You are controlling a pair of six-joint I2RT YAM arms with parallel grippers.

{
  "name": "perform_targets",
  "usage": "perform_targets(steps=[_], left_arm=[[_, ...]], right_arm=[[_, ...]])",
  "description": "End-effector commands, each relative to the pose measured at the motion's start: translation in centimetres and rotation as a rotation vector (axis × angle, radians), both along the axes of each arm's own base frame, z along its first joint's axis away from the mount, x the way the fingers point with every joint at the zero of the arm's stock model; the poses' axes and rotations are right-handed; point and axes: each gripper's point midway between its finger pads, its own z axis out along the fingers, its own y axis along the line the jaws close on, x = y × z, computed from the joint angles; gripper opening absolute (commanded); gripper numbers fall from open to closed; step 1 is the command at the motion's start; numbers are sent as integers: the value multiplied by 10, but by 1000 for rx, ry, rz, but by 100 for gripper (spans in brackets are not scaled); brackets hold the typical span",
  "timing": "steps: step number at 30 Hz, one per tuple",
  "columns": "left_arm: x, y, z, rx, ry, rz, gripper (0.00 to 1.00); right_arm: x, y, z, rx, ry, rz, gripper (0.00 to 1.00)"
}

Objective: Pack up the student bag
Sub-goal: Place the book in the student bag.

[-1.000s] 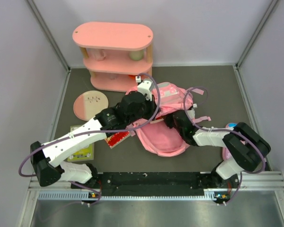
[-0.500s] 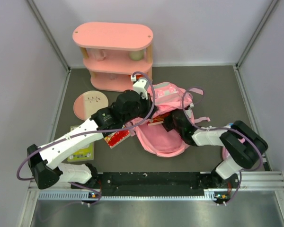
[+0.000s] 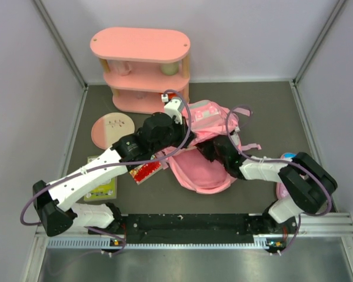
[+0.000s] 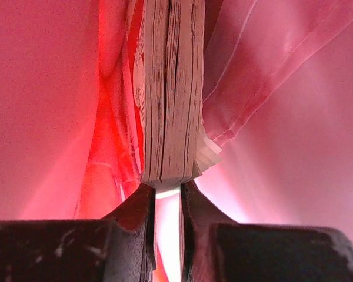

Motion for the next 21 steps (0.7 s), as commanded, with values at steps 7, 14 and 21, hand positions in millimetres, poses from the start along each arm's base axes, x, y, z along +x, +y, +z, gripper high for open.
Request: perform_targets(steps=[7, 14, 21], left_arm=[[4, 2, 41, -146, -76, 9, 0], [3, -6, 34, -163, -70, -38, 0], [6, -26, 12, -141, -21, -94, 0]], right_arm=[[7, -4, 22, -30, -121, 10, 36], [-38, -71, 31, -133, -198, -53, 86], [-94, -107, 66, -114, -317, 24, 84]])
